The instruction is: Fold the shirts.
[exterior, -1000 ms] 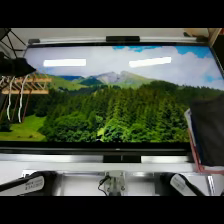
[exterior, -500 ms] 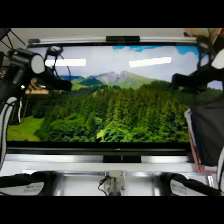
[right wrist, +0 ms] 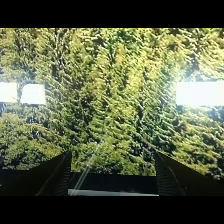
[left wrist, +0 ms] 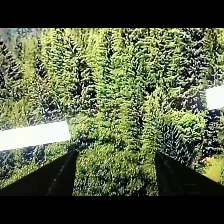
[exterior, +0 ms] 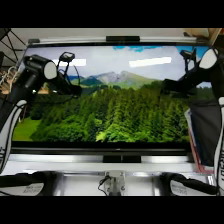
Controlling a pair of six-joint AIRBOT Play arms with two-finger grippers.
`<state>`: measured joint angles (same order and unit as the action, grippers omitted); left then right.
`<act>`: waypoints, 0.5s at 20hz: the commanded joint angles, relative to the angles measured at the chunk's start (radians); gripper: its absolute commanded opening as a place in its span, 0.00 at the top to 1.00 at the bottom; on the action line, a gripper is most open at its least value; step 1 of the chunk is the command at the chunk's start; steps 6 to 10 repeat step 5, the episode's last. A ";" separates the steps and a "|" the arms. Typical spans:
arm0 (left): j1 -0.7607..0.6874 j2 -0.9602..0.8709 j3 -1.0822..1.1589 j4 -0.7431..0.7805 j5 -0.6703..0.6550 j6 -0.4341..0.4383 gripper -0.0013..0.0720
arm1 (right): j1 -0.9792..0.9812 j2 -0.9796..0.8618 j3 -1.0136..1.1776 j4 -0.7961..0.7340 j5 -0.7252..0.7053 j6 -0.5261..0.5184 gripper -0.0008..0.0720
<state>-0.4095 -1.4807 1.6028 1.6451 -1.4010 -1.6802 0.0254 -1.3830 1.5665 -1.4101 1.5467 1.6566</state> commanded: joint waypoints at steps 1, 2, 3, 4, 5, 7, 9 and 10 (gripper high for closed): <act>-0.002 -0.002 0.000 -0.014 0.005 0.000 0.20 | 0.003 -0.002 0.001 0.003 0.006 -0.001 0.11; -0.002 -0.002 0.000 -0.013 0.007 0.000 0.20 | 0.003 -0.002 0.001 0.003 0.006 -0.001 0.11; -0.002 -0.002 0.000 -0.013 0.014 0.000 0.20 | 0.003 -0.002 0.001 0.003 0.006 -0.001 0.11; -0.002 -0.002 0.000 -0.013 0.021 0.000 0.20 | 0.003 -0.002 0.001 0.003 0.006 -0.001 0.11; -0.002 -0.002 0.000 -0.013 0.024 0.000 0.20 | 0.003 -0.002 0.001 0.003 0.006 -0.001 0.11; -0.002 -0.002 0.000 -0.013 0.024 0.000 0.20 | 0.003 -0.002 0.001 0.003 0.006 -0.001 0.11; -0.002 -0.002 0.000 -0.013 0.024 0.000 0.20 | 0.003 -0.002 0.001 0.003 0.006 -0.001 0.11; -0.002 -0.002 0.000 -0.013 0.024 0.000 0.20 | 0.003 -0.002 0.001 0.003 0.006 -0.001 0.11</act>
